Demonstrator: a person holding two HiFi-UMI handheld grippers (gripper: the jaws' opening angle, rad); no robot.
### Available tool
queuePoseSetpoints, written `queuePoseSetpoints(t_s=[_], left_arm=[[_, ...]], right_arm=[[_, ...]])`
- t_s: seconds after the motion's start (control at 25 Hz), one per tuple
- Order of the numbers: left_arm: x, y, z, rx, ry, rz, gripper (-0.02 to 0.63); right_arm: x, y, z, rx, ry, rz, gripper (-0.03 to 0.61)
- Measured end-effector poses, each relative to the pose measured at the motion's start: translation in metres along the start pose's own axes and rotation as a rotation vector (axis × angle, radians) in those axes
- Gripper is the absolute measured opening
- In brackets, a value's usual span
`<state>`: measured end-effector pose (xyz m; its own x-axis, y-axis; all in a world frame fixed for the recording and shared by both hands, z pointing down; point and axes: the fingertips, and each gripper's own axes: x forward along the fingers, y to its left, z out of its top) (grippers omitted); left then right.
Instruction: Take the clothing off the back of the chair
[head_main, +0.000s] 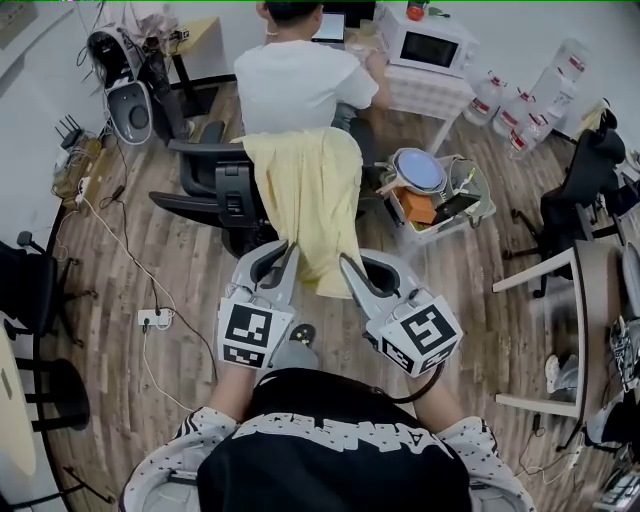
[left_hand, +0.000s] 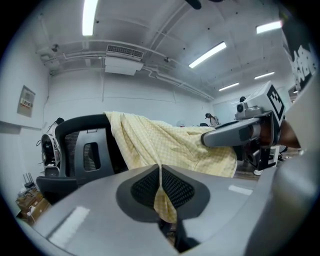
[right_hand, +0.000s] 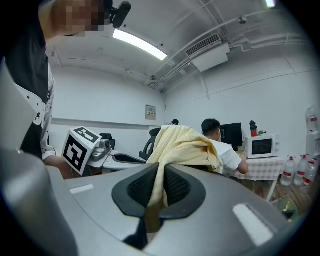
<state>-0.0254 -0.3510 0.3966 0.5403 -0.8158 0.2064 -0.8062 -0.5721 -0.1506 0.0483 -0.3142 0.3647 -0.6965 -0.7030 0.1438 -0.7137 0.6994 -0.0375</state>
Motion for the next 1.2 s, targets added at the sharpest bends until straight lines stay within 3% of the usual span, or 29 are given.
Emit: queuePoseSetpoints(t_s=[1.2], left_arm=[[-0.058,-0.028,0.01,0.022,-0.009,0.112,0.007]], right_arm=[[-0.041,0.013,-0.028,0.084,0.002,0.034,0.029]])
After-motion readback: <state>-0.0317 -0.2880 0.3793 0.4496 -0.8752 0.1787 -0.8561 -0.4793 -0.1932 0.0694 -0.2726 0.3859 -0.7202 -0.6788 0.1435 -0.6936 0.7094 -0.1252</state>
